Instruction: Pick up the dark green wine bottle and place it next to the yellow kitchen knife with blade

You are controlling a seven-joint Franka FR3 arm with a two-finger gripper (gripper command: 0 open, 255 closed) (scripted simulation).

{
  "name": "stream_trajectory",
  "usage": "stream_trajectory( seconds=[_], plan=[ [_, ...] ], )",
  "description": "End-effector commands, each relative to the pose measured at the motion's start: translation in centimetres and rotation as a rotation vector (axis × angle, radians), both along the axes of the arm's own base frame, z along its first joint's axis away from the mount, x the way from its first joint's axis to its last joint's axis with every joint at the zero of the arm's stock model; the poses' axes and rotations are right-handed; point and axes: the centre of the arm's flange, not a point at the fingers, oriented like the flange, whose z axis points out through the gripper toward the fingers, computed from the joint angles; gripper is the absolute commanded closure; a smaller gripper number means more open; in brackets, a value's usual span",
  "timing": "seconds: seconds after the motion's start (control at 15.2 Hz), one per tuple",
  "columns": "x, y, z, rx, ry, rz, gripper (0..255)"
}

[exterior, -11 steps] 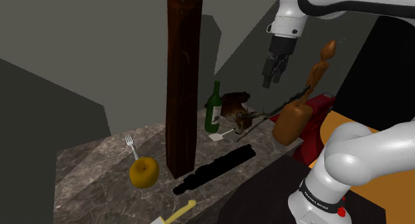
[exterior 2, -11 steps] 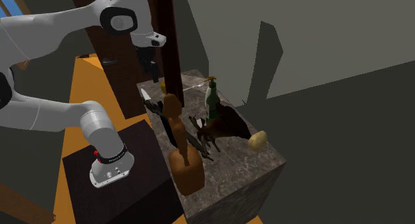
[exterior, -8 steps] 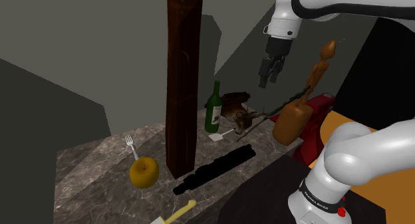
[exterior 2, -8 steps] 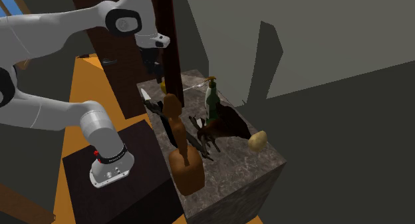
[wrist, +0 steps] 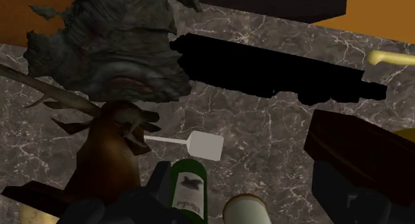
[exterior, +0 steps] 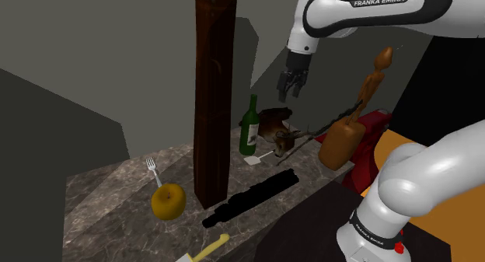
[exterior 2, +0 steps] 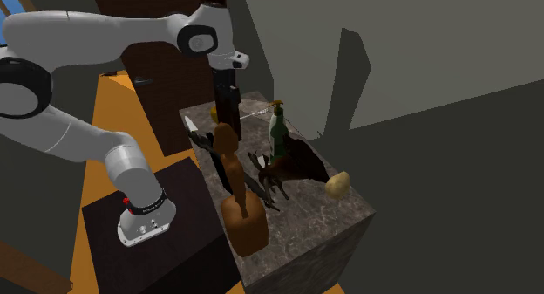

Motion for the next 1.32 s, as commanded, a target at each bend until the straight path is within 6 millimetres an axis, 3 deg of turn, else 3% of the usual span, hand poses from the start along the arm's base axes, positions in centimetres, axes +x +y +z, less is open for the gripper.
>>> stream_trajectory(
  seconds=[0.0,0.92,1.25],
  plan=[
    [2.4,-0.8,-0.7,-0.004,-0.01,-0.01,0],
    [18.2,-6.1,-6.1,-0.027,-0.072,-0.081,0],
    [18.9,-6.3,-8.4,-0.028,-0.074,-0.083,0]
  ],
)
